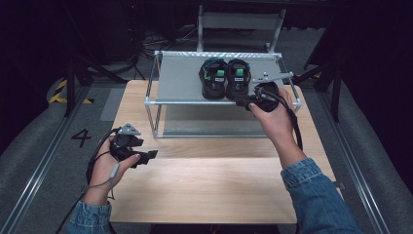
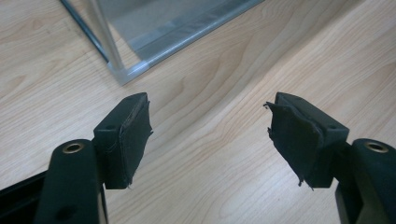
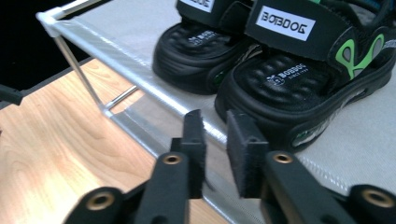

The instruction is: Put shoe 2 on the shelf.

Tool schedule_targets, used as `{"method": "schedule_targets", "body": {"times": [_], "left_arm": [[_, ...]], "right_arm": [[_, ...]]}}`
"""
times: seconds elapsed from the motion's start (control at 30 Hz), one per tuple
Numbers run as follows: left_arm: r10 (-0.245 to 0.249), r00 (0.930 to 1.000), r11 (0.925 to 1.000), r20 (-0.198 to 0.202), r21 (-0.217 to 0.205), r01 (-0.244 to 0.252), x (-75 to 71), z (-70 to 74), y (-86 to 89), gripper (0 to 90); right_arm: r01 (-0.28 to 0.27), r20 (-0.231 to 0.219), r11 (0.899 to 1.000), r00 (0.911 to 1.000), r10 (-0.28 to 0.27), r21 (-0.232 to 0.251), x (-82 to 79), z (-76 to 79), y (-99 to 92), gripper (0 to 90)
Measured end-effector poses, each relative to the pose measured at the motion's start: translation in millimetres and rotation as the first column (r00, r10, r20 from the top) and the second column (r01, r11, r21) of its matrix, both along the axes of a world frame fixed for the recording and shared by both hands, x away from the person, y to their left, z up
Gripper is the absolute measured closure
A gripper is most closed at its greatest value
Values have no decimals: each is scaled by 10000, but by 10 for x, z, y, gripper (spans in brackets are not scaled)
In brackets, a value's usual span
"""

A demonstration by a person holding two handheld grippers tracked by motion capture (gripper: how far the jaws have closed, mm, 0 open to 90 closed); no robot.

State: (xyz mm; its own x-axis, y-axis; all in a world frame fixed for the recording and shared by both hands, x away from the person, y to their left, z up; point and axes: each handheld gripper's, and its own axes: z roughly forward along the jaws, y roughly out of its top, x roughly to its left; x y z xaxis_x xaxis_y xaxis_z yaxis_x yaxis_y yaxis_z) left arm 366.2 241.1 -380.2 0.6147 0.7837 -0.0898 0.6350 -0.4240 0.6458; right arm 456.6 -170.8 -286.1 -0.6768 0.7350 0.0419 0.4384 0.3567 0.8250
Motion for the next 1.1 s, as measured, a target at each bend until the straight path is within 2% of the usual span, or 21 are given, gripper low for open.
{"method": "schedule_targets", "body": {"times": [0.03,0.2,0.4,0.6,0.8,1.1], "left_arm": [[120,9999,9999,-97,-66,-121,-30,8,13,296],[201,9998,9998,-82,-97,-201,-104,15,69,294],[245,9997,9997,-81,-21,-245,-132,20,97,293],[160,9998,9999,-125,-7,-160,-117,14,69,292],[97,9998,9999,-150,33,-97,-83,11,34,290],[-59,9995,9998,-302,189,64,-27,-23,-9,286]], "right_arm": [[-54,8,10000,10000,54,22,-36,17,-13,707],[-203,-12,9998,9998,203,25,-212,64,-90,615],[-139,-74,9999,9999,138,-9,-362,58,-209,581],[116,-265,9999,9996,-118,-92,-527,-7,-397,552],[577,-560,9982,9967,-586,-183,-674,-120,-687,521],[1120,-916,9926,9890,-1158,-464,-766,-270,-971,486]]}}
